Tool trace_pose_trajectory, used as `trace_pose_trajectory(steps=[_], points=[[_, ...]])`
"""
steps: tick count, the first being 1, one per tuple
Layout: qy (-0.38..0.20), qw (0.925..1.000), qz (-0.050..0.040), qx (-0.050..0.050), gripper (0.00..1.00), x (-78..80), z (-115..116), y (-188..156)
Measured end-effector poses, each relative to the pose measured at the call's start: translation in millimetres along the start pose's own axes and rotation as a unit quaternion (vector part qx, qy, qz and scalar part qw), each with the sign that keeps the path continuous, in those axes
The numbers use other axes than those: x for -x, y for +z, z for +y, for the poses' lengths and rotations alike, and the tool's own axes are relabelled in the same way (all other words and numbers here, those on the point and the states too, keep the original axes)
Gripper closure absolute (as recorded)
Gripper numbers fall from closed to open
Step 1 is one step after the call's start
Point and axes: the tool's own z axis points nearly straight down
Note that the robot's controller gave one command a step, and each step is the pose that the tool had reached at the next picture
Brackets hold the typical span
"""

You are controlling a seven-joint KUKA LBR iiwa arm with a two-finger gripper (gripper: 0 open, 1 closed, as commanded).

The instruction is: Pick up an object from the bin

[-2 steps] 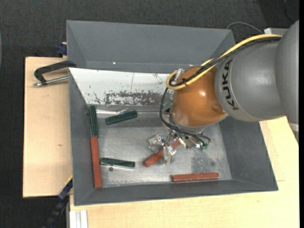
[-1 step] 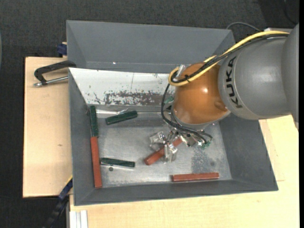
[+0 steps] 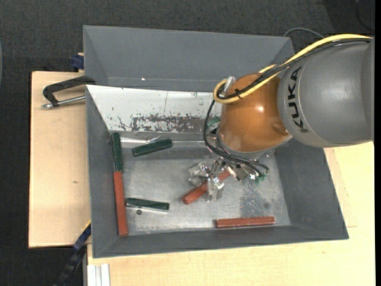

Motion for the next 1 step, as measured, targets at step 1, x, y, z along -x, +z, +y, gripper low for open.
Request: trace_pose_trajectory(steps=[1], points=[[0.000, 1.0000, -0.0009, 0.000, 1.00, 0.8, -0.2, -9.5]])
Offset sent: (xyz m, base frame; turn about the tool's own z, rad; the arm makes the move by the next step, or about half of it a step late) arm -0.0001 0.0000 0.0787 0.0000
